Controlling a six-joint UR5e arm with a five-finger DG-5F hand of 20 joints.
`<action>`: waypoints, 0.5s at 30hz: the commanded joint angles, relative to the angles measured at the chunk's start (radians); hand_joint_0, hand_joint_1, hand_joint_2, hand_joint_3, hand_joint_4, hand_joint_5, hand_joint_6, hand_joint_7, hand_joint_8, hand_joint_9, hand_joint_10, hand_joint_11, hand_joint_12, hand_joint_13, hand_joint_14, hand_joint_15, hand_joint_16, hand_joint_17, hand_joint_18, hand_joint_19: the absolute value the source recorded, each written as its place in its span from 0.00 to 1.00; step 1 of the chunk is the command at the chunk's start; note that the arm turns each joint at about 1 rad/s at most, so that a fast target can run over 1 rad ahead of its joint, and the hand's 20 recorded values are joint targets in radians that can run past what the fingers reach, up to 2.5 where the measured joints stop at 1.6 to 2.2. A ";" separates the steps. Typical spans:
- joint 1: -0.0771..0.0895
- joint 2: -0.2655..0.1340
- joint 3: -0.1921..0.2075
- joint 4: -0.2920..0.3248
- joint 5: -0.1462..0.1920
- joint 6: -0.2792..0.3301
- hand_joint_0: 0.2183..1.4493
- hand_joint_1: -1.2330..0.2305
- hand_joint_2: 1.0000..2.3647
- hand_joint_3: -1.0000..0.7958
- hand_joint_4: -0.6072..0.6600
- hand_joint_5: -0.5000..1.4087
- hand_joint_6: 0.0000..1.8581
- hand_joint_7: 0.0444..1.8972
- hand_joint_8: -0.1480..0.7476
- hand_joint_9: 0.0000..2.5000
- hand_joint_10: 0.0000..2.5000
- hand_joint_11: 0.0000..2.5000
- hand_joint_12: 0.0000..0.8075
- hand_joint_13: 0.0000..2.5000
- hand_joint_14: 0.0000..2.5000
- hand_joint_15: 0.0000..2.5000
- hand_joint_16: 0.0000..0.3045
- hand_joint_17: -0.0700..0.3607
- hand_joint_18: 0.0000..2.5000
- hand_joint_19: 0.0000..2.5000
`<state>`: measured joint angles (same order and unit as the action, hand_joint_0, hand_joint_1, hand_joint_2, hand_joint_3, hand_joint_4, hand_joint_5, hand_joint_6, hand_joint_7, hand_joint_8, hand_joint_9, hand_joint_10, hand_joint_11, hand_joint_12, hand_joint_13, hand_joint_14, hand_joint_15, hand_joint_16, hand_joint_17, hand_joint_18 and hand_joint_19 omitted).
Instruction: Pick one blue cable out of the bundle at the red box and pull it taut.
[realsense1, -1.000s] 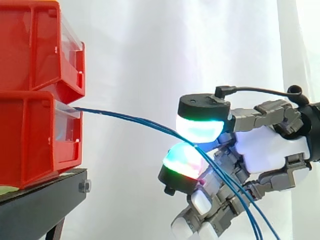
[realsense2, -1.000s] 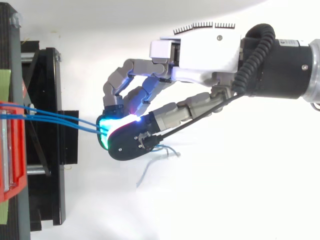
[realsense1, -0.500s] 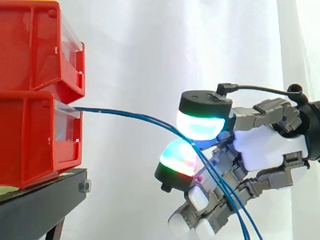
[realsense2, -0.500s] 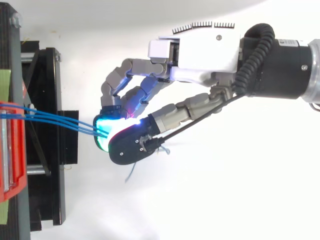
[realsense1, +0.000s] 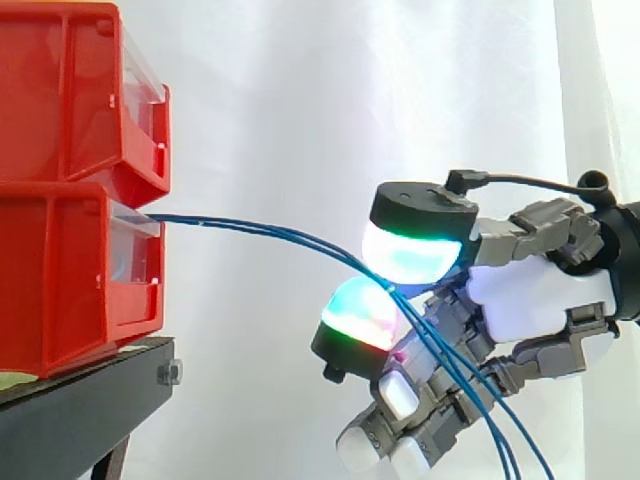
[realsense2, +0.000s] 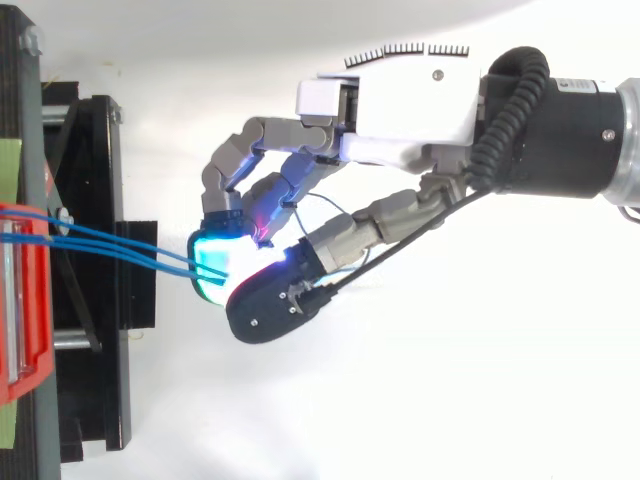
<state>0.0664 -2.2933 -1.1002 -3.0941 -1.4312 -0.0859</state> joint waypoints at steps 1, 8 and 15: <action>0.001 0.000 0.000 -0.001 0.000 0.000 0.26 0.38 0.00 0.28 0.59 0.18 0.49 0.45 0.61 0.37 0.00 0.25 0.47 0.25 0.00 0.09 0.17 0.43 0.24 0.13; 0.003 0.000 0.000 -0.001 0.000 -0.001 0.26 0.35 0.00 0.28 0.57 0.18 0.49 0.46 0.60 0.37 0.00 0.26 0.47 0.25 0.00 0.09 0.17 0.43 0.23 0.13; 0.004 0.000 0.000 0.011 0.000 -0.006 0.33 0.28 0.01 0.42 0.56 0.18 0.50 0.46 0.59 0.37 0.00 0.26 0.45 0.25 0.00 0.09 0.16 0.42 0.23 0.13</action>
<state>0.0701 -2.2934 -1.1002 -3.0900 -1.4312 -0.0891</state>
